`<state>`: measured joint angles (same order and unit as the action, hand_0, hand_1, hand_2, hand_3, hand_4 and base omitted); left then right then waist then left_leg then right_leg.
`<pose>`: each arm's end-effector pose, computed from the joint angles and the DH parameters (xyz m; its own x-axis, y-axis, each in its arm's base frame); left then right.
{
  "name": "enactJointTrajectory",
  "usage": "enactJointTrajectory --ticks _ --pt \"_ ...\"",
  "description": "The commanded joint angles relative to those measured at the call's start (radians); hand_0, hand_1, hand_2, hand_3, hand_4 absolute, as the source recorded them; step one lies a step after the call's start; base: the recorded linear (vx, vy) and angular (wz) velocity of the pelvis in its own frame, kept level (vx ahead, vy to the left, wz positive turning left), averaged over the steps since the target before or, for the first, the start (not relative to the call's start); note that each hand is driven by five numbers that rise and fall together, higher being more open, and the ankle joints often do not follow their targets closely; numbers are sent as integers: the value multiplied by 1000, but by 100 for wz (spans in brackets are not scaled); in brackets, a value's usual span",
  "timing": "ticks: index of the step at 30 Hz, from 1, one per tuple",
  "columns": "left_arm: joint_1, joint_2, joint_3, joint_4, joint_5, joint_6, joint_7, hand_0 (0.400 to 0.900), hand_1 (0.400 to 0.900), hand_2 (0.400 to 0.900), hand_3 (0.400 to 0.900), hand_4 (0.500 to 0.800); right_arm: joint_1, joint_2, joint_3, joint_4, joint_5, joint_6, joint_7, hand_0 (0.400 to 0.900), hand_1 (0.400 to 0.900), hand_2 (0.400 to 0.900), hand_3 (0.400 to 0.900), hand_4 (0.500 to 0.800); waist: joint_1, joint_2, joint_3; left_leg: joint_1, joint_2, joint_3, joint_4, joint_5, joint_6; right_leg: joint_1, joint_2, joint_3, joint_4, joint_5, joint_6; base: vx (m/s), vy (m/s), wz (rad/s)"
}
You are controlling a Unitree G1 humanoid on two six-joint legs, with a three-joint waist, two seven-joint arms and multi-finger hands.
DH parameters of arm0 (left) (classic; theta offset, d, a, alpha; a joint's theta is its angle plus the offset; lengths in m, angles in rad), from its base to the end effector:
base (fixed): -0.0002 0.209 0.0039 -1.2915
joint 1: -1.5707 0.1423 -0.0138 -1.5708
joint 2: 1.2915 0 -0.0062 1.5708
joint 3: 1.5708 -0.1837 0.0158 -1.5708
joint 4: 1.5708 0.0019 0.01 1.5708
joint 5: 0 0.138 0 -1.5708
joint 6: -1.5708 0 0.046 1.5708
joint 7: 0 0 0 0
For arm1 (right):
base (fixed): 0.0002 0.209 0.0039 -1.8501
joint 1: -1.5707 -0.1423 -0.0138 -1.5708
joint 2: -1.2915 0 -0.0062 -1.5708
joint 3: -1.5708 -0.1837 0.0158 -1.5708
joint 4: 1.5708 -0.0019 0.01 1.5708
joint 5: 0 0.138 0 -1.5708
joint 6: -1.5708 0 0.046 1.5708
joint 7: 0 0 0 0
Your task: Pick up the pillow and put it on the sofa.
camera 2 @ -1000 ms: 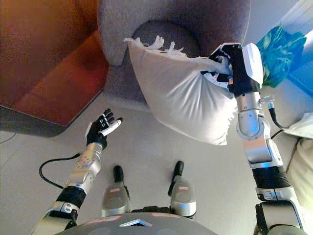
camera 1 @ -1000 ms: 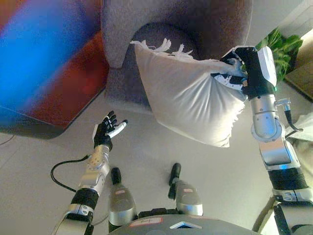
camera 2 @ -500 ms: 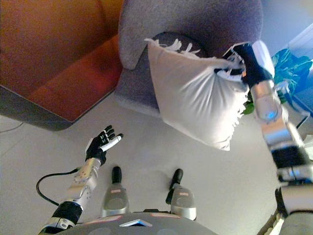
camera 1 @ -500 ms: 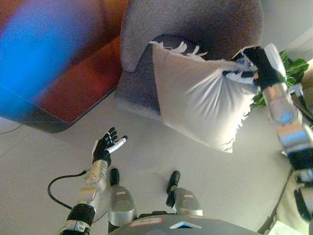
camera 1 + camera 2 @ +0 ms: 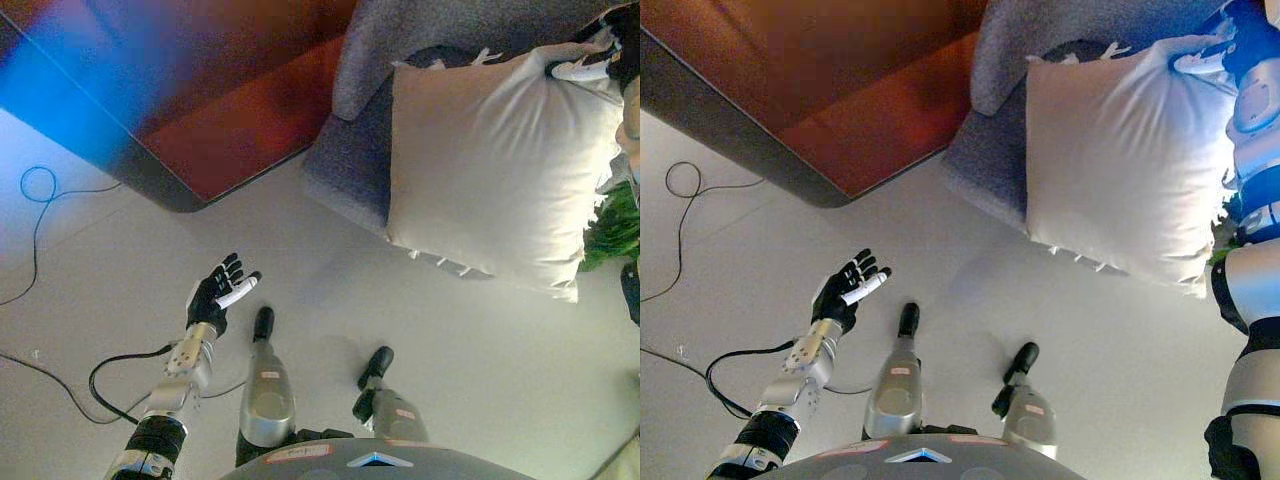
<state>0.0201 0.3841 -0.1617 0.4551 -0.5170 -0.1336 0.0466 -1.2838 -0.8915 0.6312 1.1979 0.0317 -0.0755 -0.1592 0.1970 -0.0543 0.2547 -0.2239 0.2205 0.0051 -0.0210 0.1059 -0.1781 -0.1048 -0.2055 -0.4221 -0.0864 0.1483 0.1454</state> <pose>0.1753 0.2258 -0.0241 0.9276 0.0953 -0.3612 -0.1246 0.9905 -0.0587 0.3362 -0.3135 0.2654 0.8896 -0.3448 0.2994 0.4314 0.4197 -0.7986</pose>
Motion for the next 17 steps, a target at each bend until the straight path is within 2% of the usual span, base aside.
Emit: enactJointTrajectory --ticks 1,3,5,8,10,11,13,14,17 --pt "-58 55 -70 -74 7 -74 -8 900 900 900 900 800 -226 -66 25 -84 9 -38 -138 900 900 900 900 800 -7 -56 -41 78 84 18 -32 43 -44 31 -70 46 10 37 98 12 29 -18" --pt "-65 49 -72 -64 17 -65 3 900 900 900 900 800 -181 -56 -32 -145 40 -47 -154 900 900 900 900 800 -25 -62 -49 100 79 30 -20 18 -34 43 -76 59 12 38 97 14 45 -23" --pt "-65 49 -72 -64 17 -65 3 900 900 900 900 800 -181 -56 -32 -145 40 -47 -154 900 900 900 900 800 -25 -62 -49 100 79 30 -20 18 -34 43 -76 59 12 38 97 5 35 -14" --pt "-75 30 -58 -27 40 -51 19 900 900 900 900 800 -7 -11 -210 -348 144 -80 -156 900 900 900 900 800 -78 -68 -70 149 70 64 14 -29 -17 64 -89 96 19 39 97 26 109 -43" --pt "-72 33 -57 -23 46 -47 16 900 900 900 900 800 42 -5 -241 -391 137 -80 -151 900 900 900 900 800 -84 -74 -77 164 67 76 11 -33 -16 69 -92 103 19 40 98 17 93 -33" --pt "-77 18 -41 -18 58 -40 17 900 900 900 900 800 137 35 -298 -482 152 -96 -140 900 900 900 900 800 -115 -66 -93 183 63 93 10 -43 -10 73 -100 115 23 43 99 28 96 -33" --pt "-73 22 -39 -15 63 -36 19 900 900 900 900 800 231 62 -362 -558 154 -91 -136 900 900 900 900 800 -120 -74 -106 200 60 106 8 -49 -9 77 -104 123 25 42 100 18 88 -30" --pt "-78 4 -24 -14 80 -28 20 900 900 900 900 800 371 112 -426 -679 136 -100 -116 900 900 900 900 800 -151 -65 -119 220 58 124 8 -59 -4 81 -109 133 30 41 101 -6 72 -25" --pt "-86 -12 -12 -15 103 -23 22 900 900 900 900 800 620 212 -542 -848 114 -117 -89 900 900 900 900 800 -177 -54 -139 242 54 143 9 -68 -2 87 -115 144 33 40 105 -16 66 -21"
